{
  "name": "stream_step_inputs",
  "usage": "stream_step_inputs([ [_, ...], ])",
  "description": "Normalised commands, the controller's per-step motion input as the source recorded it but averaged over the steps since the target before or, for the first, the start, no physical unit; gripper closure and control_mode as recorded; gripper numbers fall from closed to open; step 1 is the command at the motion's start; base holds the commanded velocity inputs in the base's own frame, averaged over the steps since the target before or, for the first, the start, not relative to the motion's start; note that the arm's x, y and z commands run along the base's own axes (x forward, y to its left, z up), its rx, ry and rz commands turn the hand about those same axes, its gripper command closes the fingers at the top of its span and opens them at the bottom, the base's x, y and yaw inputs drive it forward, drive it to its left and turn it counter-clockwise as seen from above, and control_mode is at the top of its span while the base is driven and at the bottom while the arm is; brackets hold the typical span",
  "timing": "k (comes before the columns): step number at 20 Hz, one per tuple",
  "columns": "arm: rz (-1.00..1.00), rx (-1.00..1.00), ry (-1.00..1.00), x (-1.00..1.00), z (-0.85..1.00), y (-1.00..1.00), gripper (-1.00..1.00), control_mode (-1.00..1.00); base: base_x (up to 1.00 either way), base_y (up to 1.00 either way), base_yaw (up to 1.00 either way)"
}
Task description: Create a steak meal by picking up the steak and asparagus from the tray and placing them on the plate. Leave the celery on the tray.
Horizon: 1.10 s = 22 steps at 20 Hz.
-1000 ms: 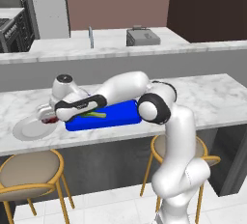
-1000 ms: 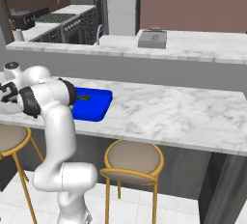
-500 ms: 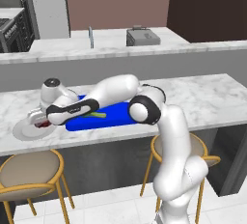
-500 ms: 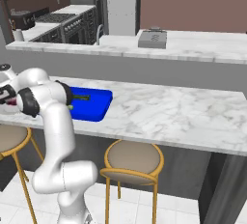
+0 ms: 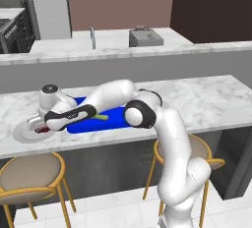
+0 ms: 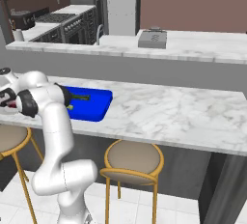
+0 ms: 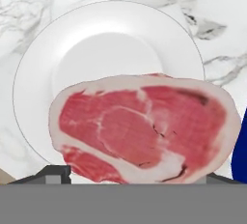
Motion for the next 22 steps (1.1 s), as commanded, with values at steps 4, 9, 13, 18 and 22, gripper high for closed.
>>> stream_step_inputs([
  [4, 0.0, -0.01, 0.0, 0.2, -0.09, 0.25, 1.0, -1.0, 0.0, 0.0, 0.0],
  [9, 0.0, -0.03, 0.0, 0.09, -0.01, 0.48, 1.0, -1.0, 0.0, 0.0, 0.0],
  [13, 0.0, -0.02, 0.0, 0.11, -0.08, 0.42, 1.0, -1.0, 0.0, 0.0, 0.0],
  [18, 0.0, -0.01, 0.0, 0.14, -0.18, 0.33, 1.0, -1.0, 0.0, 0.0, 0.0],
  [22, 0.0, 0.0, 0.0, 0.13, -0.23, 0.2, -1.0, -1.0, 0.0, 0.0, 0.0],
])
